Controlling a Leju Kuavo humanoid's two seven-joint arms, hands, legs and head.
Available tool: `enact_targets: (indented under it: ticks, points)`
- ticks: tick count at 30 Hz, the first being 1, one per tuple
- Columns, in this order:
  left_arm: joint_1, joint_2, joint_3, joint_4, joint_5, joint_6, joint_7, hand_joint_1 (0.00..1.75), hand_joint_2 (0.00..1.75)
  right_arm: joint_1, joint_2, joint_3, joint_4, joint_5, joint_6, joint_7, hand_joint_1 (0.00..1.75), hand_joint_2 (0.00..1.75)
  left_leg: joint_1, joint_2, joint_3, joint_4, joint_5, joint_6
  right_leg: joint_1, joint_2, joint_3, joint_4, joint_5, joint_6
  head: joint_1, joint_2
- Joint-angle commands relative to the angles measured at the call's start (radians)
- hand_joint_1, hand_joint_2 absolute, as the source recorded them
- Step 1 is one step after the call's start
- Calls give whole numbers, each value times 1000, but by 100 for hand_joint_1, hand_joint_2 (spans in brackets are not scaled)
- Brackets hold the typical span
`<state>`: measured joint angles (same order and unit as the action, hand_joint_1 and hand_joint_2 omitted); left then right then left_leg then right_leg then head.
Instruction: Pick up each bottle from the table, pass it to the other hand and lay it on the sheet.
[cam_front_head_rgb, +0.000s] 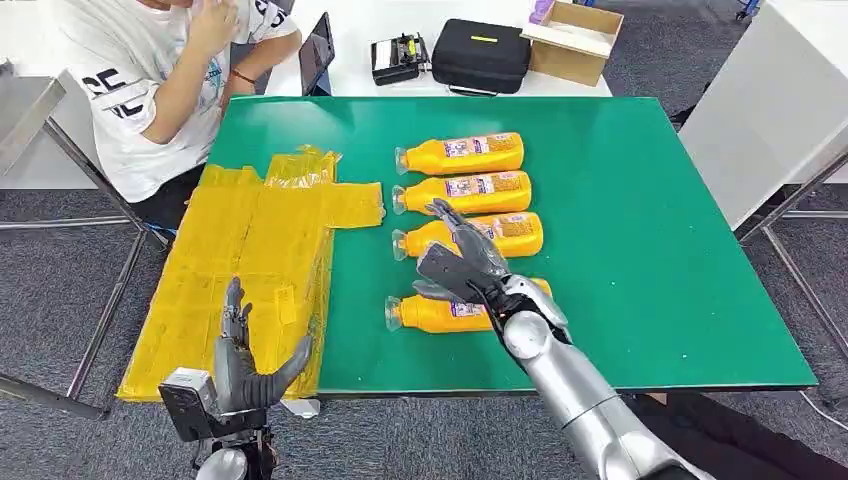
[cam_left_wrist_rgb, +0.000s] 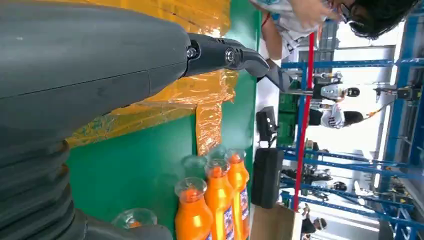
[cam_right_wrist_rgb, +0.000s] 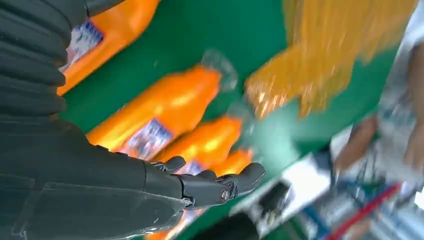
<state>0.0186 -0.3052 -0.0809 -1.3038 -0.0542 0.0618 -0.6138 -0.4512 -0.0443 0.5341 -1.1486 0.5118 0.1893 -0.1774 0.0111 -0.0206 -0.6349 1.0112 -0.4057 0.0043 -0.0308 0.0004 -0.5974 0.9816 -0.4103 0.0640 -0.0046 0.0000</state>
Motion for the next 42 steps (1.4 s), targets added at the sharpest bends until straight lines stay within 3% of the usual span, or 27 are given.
enact_targets:
  ticks: [1, 5, 13, 17, 22, 25, 27, 32, 42]
  points:
    - [-106, 21, 34, 202, -2, -9, -2, 0, 175, -192, -81, 198, 217, -97, 133, -25, 0, 175, 0, 3, 5, 0, -1, 0, 1, 1, 5, -1, -1, -4, 0, 0]
    - [-105, 19, 33, 198, -2, -9, -1, 0, 175, -196, -90, 215, 214, -93, 135, -23, 0, 175, 0, 2, 5, 0, -2, 0, 1, 0, 5, -1, -1, -4, 0, 0]
    - [-107, 20, 29, 205, 1, -11, -4, 0, 175, -172, -266, 418, 68, -166, 113, 10, 0, 175, 0, 0, 3, 0, -1, 0, 1, -2, 4, -1, -1, -3, 0, 0]
    - [-98, 21, 36, 198, 2, -8, -4, 0, 175, -121, -346, 440, -6, -168, 93, 35, 0, 175, 0, -1, 3, 0, -1, 0, 1, -3, 4, -2, -1, -3, 0, 0]
    - [-93, 18, 39, 190, 2, -10, -5, 0, 175, -61, -382, 439, -68, -151, 46, 50, 0, 175, 1, 0, 4, 0, -2, 0, 1, -2, 6, -2, -2, -4, 0, 0]
    - [-82, 18, 43, 175, 2, -8, -6, 0, 175, 33, -430, 403, -156, -120, 10, 64, 0, 175, 0, -1, 2, 0, -1, 0, 1, -2, 3, -1, -1, -3, 0, 0]
    - [-81, 18, 44, 173, 2, -8, -6, 0, 175, 46, -437, 397, -168, -114, 8, 65, 0, 175, 1, -1, 7, 0, -4, 0, 3, -4, 10, -3, -4, -5, 0, 0]
    - [-83, 18, 45, 176, 2, -10, -6, 0, 175, 38, -427, 389, -160, -107, 14, 67, 0, 175, 0, 2, 1, 0, -2, 0, 0, 1, 2, -1, -1, -2, 0, 0]
    - [-83, 18, 45, 176, 2, -10, -6, 0, 175, 38, -427, 389, -160, -107, 14, 67, 0, 175, 0, 4, 6, 0, -4, 0, 2, 2, 6, -1, -3, -5, 0, 0]
